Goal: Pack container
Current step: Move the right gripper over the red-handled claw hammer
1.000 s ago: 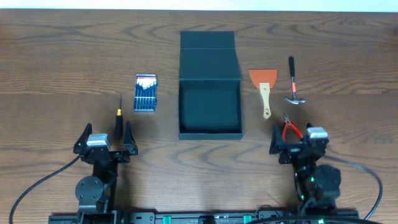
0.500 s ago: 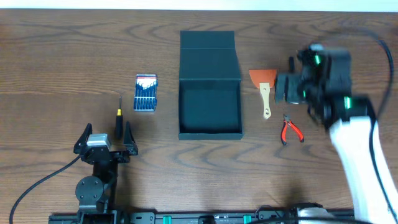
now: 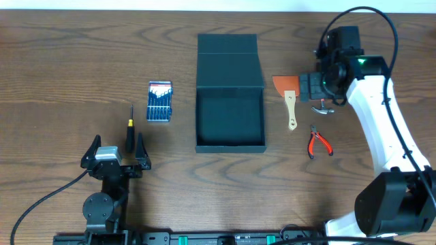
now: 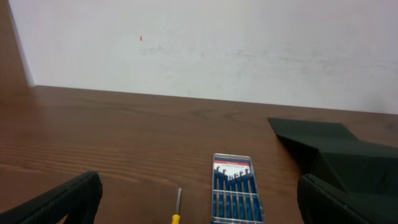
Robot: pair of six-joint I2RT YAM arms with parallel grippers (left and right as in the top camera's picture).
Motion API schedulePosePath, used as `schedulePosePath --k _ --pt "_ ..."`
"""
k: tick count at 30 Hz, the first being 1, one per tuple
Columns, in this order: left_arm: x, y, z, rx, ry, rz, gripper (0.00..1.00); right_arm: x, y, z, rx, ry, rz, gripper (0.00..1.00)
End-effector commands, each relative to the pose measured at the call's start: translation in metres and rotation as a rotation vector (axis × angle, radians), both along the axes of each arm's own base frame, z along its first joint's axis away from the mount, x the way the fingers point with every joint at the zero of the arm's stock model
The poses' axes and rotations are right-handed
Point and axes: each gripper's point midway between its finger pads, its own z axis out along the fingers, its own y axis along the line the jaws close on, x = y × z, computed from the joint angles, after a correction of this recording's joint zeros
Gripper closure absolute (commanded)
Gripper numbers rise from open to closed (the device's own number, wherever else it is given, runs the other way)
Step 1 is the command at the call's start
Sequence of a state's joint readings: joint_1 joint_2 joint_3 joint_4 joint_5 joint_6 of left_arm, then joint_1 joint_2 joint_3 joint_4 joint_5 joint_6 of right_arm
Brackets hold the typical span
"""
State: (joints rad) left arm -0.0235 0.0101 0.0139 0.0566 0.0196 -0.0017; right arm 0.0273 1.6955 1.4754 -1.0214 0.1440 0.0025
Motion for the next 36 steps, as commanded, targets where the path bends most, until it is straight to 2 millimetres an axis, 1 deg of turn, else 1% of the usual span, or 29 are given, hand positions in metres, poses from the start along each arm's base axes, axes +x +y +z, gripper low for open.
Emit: schedulePosePath --k 1,5,8,10,14,17,20,23,28,33,36 --pt "0.000 -0.002 -0.002 0.009 -0.001 -0.008 0.01 0.000 -0.036 0.007 -0.068 -0.004 -0.060 0.01" --pt "0.000 -0.002 -0.002 0.009 0.000 -0.008 0.01 -0.004 -0.054 -0.001 -0.009 0.012 -0.116 0.01" --pt "0.000 -0.002 -0.002 0.009 0.000 -0.007 0.01 -0.005 -0.059 -0.012 0.050 0.039 -0.139 0.01" --pt "0.000 -0.002 -0.002 0.009 0.000 -0.007 0.01 -0.006 -0.060 -0.023 0.071 0.069 -0.155 0.01" --pt "0.000 -0.002 -0.002 0.009 0.000 -0.007 0.01 -0.006 -0.058 -0.051 0.079 0.144 -0.156 0.01" --pt "0.000 -0.002 -0.002 0.009 0.000 -0.008 0.01 -0.005 -0.052 -0.071 0.090 0.195 -0.142 0.01" --pt "0.000 -0.002 -0.002 0.009 0.000 -0.007 0.01 -0.003 -0.048 -0.086 0.089 0.224 -0.135 0.01" --pt "0.000 -0.002 -0.002 0.009 0.000 -0.008 0.02 -0.001 -0.050 -0.098 0.087 0.242 -0.157 0.01" --pt "0.000 -0.002 -0.002 0.009 0.000 -0.008 0.02 0.002 -0.043 -0.112 0.105 0.258 -0.143 0.01" --pt "0.000 -0.002 -0.002 0.009 0.000 -0.007 0.02 0.009 -0.042 -0.113 0.107 0.232 -0.155 0.01" --pt "0.000 -0.002 -0.002 0.009 -0.001 -0.007 0.01 0.013 -0.038 -0.113 0.117 0.219 -0.147 0.01"
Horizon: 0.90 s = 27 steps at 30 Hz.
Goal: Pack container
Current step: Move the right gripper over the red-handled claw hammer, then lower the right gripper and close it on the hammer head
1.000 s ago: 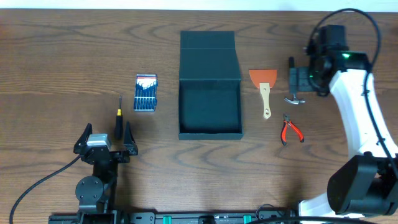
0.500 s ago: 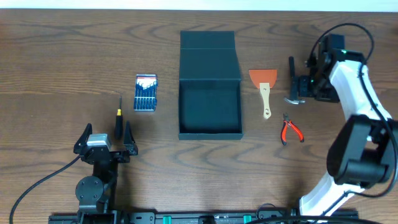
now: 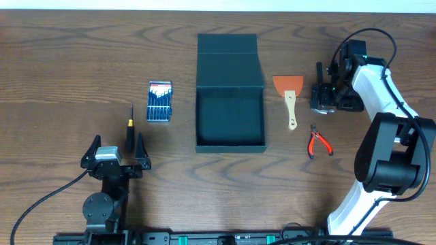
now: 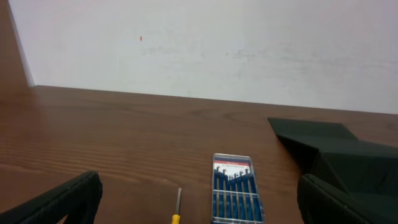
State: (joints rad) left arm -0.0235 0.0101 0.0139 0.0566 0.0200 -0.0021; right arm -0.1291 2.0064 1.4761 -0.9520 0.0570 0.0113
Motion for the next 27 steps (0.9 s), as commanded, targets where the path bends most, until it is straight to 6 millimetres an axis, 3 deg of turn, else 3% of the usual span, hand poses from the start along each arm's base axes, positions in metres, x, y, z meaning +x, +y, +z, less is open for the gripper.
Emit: schedulePosePath --k 1,16,27 --pt "0.000 -0.002 -0.002 0.009 0.000 -0.007 0.01 0.008 0.009 0.001 0.016 -0.022 -0.002 0.01" --pt "0.000 -0.002 -0.002 0.009 0.000 -0.007 0.01 0.017 0.008 0.001 0.012 -0.057 -0.040 0.01" --pt "0.000 -0.001 -0.002 0.009 0.000 -0.007 0.01 0.009 0.009 -0.036 0.021 0.031 -0.049 0.01"
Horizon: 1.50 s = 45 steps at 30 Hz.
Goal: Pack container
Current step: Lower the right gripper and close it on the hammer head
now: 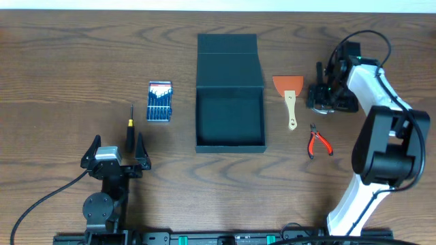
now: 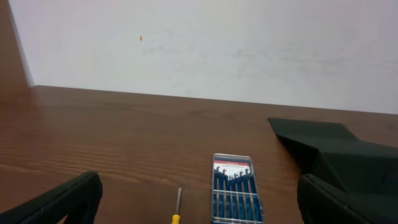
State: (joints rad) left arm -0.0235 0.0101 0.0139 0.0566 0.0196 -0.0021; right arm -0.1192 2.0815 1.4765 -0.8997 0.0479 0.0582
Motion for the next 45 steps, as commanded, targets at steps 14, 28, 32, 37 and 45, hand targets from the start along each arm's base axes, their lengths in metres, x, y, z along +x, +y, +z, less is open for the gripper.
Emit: schedulePosePath --k 14,28,32,37,45 --pt "0.0002 -0.0016 -0.0025 0.009 0.000 -0.007 0.01 0.0029 0.0072 -0.0182 0.020 0.025 -0.018 0.01" --pt "0.0002 -0.0016 -0.0025 0.009 0.000 -0.007 0.02 0.0025 0.0072 -0.0182 0.019 0.026 -0.017 0.21" --pt "0.0002 -0.0016 -0.0025 0.009 0.000 -0.007 0.01 0.0015 0.0073 -0.0183 0.020 0.030 -0.018 0.24" --pt "0.0002 -0.0016 -0.0025 0.009 0.000 -0.008 0.01 0.0015 0.0073 -0.0183 0.020 0.030 -0.017 0.27" --pt "0.0002 -0.0016 -0.0025 0.009 0.000 -0.008 0.01 0.0016 0.0073 -0.0183 0.019 0.030 -0.017 0.32"
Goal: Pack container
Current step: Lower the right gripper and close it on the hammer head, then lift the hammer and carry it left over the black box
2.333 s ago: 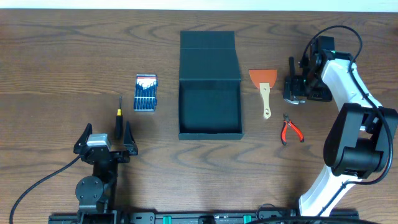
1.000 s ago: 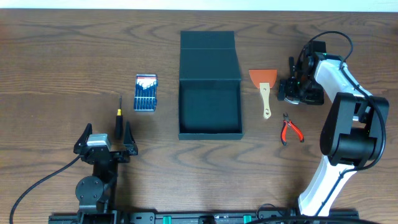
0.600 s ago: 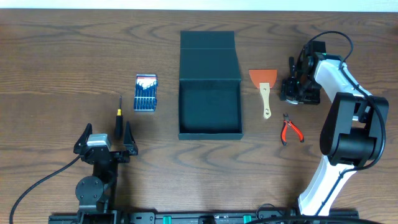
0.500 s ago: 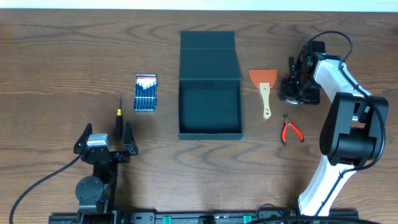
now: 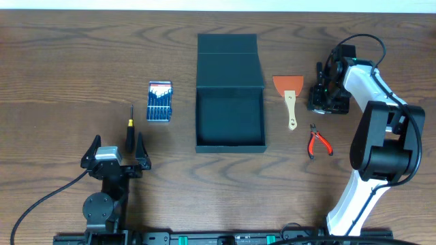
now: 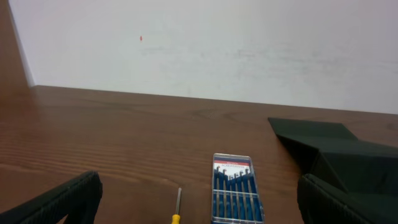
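Observation:
An open black box (image 5: 230, 117) with its lid (image 5: 228, 60) folded back lies mid-table. Left of it lie a blue screwdriver set (image 5: 160, 102) (image 6: 232, 188) and a yellow-handled screwdriver (image 5: 130, 129) (image 6: 176, 211). To the right are an orange scraper (image 5: 289, 96) and red pliers (image 5: 318, 141). My right gripper (image 5: 320, 101) points down at the table right of the scraper; its jaws and anything under them are hidden by its body. Parked at the near left edge, my left gripper (image 5: 116, 155) (image 6: 199, 214) is open and holds nothing.
The brown wooden table (image 5: 68, 54) ends at a white wall (image 6: 205, 43) behind. The right arm (image 5: 381, 102) arches over the table's right side, and its base stands at the near right.
The right gripper has shifted slightly and turned a little at the spot right of the scraper. The left arm and all the tools on the table are unchanged.
At first the right gripper hovered above a small silvery tool right of the scraper. Then it was down over that tool, covering it. It has stayed there with small shifts, and the tool no longer shows. The left arm stayed parked throughout.

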Robot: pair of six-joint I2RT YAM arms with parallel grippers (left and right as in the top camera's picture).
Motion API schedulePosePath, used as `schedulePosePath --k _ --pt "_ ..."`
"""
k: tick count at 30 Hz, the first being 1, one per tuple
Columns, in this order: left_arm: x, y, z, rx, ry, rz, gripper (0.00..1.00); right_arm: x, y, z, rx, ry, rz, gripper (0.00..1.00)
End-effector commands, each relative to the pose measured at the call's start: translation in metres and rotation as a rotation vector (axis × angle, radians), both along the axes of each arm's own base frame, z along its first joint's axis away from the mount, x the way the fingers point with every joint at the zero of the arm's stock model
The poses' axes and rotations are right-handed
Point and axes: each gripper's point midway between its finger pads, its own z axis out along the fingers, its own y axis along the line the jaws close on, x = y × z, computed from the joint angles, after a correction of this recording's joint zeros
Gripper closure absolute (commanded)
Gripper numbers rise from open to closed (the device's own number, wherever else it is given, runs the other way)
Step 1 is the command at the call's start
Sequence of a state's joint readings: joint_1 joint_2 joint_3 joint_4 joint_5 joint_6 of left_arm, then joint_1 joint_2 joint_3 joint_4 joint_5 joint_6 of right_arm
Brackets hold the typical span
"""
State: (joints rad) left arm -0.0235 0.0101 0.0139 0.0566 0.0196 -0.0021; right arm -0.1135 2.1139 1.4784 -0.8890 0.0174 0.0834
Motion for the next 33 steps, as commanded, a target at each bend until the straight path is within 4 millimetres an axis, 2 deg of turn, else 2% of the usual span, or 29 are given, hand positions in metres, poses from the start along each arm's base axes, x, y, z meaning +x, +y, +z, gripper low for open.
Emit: schedulePosePath --k 1,4,20,33 --pt "0.000 -0.002 -0.002 0.009 0.000 -0.008 0.02 0.001 0.000 -0.006 -0.014 0.015 0.001 0.35" --pt "0.000 -0.002 -0.002 0.009 0.000 -0.007 0.01 0.001 0.000 -0.006 -0.015 0.015 0.001 0.41" --pt "0.000 -0.002 -0.002 0.009 -0.001 -0.008 0.01 0.003 -0.001 -0.004 -0.016 0.009 0.001 0.45" --pt "0.000 -0.002 -0.002 0.009 0.000 -0.007 0.01 0.024 -0.005 0.029 -0.031 -0.030 0.008 0.43"
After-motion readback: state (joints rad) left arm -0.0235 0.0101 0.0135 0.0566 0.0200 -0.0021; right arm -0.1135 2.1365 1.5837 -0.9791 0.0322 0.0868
